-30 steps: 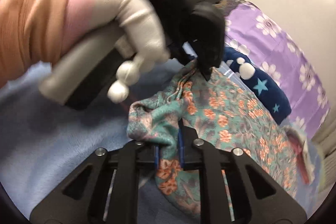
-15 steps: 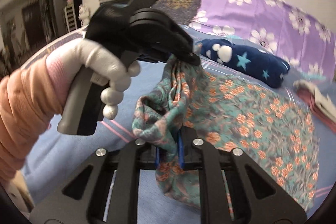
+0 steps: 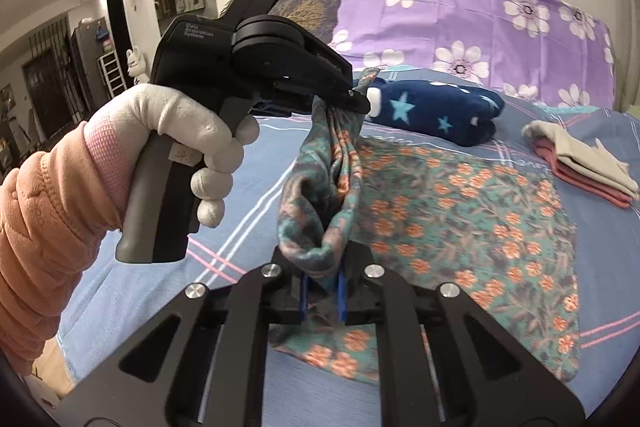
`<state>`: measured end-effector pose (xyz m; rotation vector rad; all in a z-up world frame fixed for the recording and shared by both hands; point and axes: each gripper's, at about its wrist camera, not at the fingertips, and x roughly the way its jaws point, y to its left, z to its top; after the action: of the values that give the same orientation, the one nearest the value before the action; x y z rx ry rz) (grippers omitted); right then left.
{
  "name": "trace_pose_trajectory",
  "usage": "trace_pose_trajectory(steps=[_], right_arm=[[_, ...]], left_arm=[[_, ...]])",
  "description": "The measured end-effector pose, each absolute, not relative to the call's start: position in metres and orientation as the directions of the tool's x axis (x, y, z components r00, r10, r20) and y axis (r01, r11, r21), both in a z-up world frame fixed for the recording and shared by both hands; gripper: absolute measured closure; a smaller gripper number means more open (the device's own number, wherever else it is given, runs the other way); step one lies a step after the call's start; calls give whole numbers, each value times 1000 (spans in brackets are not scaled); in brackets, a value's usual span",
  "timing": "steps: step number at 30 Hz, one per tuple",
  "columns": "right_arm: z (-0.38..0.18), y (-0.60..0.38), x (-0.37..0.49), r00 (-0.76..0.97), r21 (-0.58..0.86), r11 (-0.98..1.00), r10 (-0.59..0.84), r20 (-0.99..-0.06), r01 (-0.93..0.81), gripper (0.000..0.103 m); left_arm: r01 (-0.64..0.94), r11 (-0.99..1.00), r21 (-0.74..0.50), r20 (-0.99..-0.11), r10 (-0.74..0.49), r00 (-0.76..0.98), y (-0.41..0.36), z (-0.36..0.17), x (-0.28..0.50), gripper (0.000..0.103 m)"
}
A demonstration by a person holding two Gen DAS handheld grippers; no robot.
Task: Fold small clothes
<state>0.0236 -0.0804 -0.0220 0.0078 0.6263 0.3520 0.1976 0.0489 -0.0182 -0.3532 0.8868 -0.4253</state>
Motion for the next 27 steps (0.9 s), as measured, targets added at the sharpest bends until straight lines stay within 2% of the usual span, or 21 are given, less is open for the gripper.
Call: trace_pose_trajectory(steps=[14, 27], right_arm=[[-40, -174, 17, 753, 246, 947, 314, -578, -206, 95], [-69, -264, 7, 754, 364, 931, 261, -603, -32, 95]], left_arm=[[258, 868, -425, -712, -496, 497, -53, -28, 215, 95], [372, 855, -360, -768, -498, 403, -162, -50, 225, 95]])
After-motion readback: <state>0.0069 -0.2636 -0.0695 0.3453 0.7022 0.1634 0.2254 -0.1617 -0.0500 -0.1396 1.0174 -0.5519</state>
